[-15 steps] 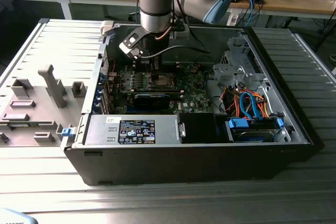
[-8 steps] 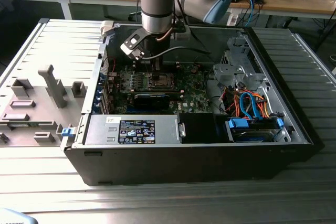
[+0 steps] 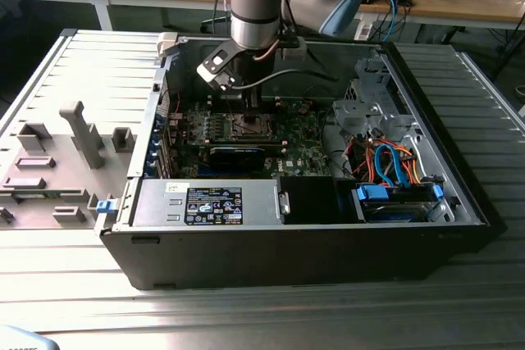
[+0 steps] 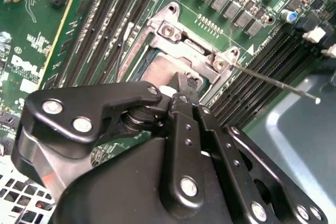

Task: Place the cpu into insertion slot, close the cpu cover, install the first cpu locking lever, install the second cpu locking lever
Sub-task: 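Close the cpu cover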

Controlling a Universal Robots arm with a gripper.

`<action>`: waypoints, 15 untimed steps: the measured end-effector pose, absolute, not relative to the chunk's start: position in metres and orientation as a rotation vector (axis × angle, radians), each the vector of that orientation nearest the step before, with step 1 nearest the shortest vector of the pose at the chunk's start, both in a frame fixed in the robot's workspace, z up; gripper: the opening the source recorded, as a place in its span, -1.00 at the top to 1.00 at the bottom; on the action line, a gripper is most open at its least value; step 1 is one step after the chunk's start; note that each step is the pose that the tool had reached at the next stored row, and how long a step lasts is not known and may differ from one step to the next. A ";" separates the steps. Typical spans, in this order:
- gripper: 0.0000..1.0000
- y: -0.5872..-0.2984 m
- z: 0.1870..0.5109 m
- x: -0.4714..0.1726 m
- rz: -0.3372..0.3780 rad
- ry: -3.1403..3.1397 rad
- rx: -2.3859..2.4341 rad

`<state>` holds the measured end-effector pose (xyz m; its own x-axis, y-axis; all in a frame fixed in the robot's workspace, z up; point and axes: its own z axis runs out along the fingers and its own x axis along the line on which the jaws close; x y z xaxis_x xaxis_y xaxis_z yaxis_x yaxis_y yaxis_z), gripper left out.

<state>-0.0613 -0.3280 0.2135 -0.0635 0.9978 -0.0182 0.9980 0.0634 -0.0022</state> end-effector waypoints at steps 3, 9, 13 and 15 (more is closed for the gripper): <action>0.79 -0.328 0.216 -0.060 -0.024 2.283 2.143; 0.79 -0.328 0.222 -0.060 -0.024 2.283 2.143; 0.79 -0.328 0.224 -0.060 -0.024 2.283 2.143; 0.79 -0.328 0.225 -0.060 -0.024 2.283 2.143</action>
